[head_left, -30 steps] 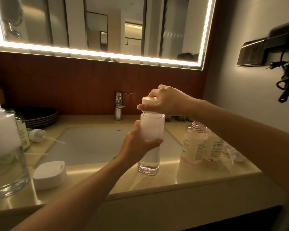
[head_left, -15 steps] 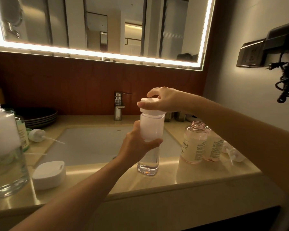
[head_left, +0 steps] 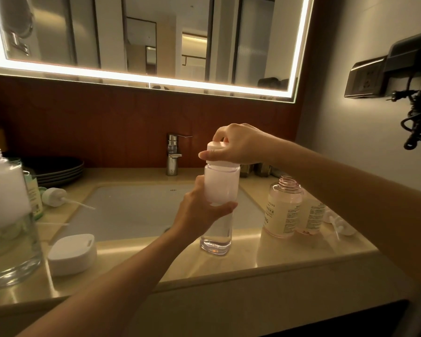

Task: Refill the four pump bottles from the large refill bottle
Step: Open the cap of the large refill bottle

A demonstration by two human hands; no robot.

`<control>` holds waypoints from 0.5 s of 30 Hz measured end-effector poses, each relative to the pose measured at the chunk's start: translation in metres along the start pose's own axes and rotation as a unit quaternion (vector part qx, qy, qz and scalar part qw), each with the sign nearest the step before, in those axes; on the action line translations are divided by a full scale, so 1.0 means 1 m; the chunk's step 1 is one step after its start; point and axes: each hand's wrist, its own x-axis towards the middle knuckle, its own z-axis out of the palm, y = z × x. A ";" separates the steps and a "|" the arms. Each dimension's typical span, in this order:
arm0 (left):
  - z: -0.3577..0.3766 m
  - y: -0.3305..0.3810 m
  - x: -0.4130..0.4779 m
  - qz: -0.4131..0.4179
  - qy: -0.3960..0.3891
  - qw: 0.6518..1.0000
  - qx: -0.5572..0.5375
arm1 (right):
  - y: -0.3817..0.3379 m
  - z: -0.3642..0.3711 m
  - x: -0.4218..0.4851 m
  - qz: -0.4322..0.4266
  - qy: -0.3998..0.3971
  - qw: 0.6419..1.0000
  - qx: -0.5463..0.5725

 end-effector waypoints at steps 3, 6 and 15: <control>0.000 0.000 0.000 0.000 0.000 1.000 -0.001 | 0.001 -0.003 0.000 0.006 -0.021 0.997 0.074; 0.001 -0.001 0.000 0.001 0.001 1.000 0.001 | 0.000 -0.006 -0.001 0.014 -0.075 0.988 0.133; 0.001 -0.001 0.000 0.004 0.004 1.000 0.002 | 0.001 -0.002 -0.001 0.042 -0.019 0.999 0.003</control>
